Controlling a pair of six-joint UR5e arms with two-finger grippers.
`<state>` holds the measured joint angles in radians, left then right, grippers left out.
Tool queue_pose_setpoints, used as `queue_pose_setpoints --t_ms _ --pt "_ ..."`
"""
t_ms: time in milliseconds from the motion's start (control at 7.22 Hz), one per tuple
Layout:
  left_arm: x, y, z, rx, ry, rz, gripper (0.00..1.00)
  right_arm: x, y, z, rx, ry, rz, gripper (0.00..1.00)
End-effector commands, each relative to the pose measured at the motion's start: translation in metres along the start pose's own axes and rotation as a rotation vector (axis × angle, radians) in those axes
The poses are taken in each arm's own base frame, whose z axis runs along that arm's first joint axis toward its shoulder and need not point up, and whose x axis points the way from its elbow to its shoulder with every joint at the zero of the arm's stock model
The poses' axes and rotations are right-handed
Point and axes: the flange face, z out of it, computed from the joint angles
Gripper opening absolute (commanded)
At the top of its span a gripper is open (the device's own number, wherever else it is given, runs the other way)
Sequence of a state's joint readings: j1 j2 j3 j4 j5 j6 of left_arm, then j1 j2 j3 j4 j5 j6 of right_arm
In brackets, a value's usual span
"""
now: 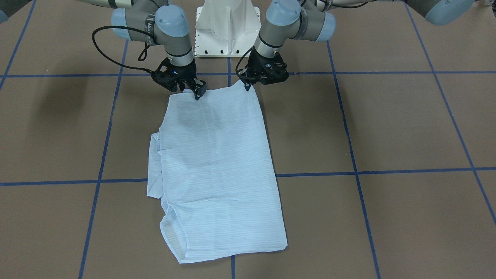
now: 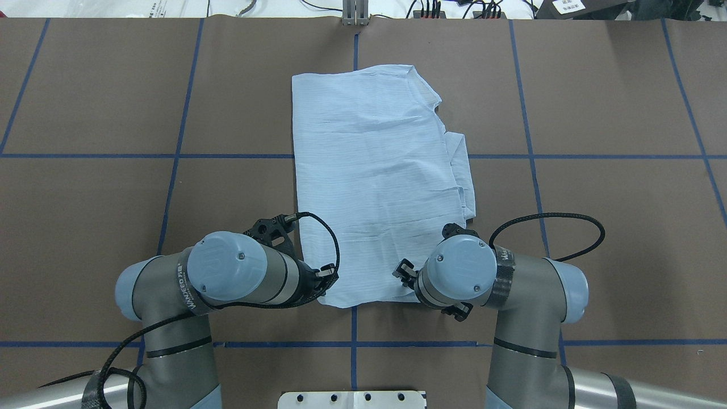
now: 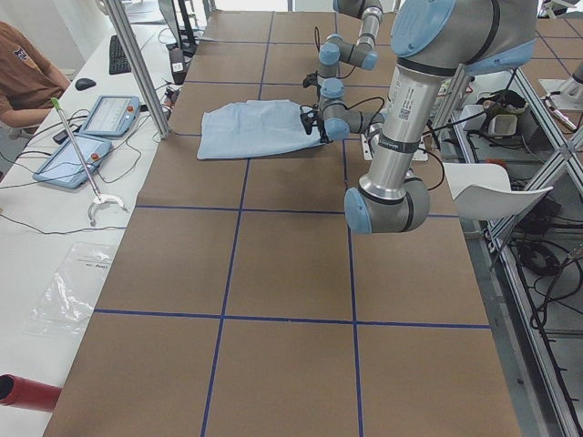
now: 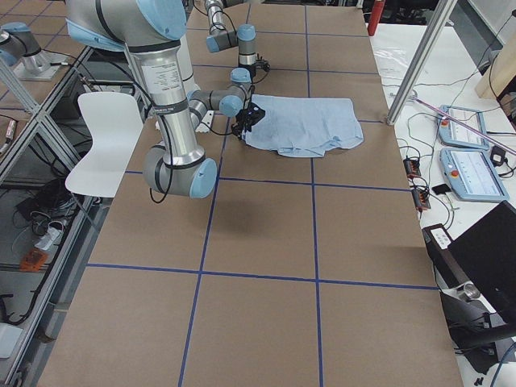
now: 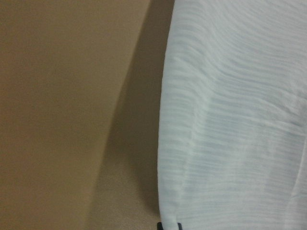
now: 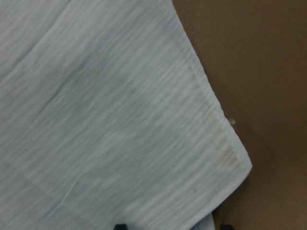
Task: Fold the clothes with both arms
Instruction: 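Grasp the shirt's near edge with both grippers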
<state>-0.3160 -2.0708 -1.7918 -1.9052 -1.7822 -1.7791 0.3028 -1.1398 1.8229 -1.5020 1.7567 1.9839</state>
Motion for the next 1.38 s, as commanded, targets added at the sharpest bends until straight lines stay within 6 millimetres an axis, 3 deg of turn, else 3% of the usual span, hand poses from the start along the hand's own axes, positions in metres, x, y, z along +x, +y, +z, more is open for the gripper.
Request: queue_pose_setpoints --t_ms 0,138,277,692,969,1108,1246 --pt "0.0 -0.001 -0.001 0.002 0.002 -0.001 0.0 0.0 0.001 0.0 -0.002 0.0 -0.003 0.31" --pt "0.0 -0.001 -0.001 0.001 0.002 0.001 0.0 -0.002 0.002 -0.003 -0.004 -0.006 -0.005 0.1" --pt "0.0 -0.002 -0.001 0.004 0.001 0.004 0.0 -0.004 0.003 -0.007 -0.007 -0.015 -0.003 0.0" --pt "0.0 -0.008 -0.003 0.011 0.004 0.004 0.0 -0.01 0.0 -0.029 -0.02 -0.056 -0.005 0.0" --pt "-0.003 -0.007 -0.016 0.011 0.005 0.003 0.0 -0.009 0.004 -0.052 -0.044 -0.09 -0.014 0.0" --pt "-0.002 0.001 -0.035 0.009 -0.015 0.001 0.0 -0.007 0.006 -0.061 -0.057 -0.104 -0.021 0.0" --pt "-0.002 0.015 -0.058 -0.032 -0.058 -0.003 0.0 -0.001 0.028 -0.078 -0.095 -0.132 -0.051 0.0"
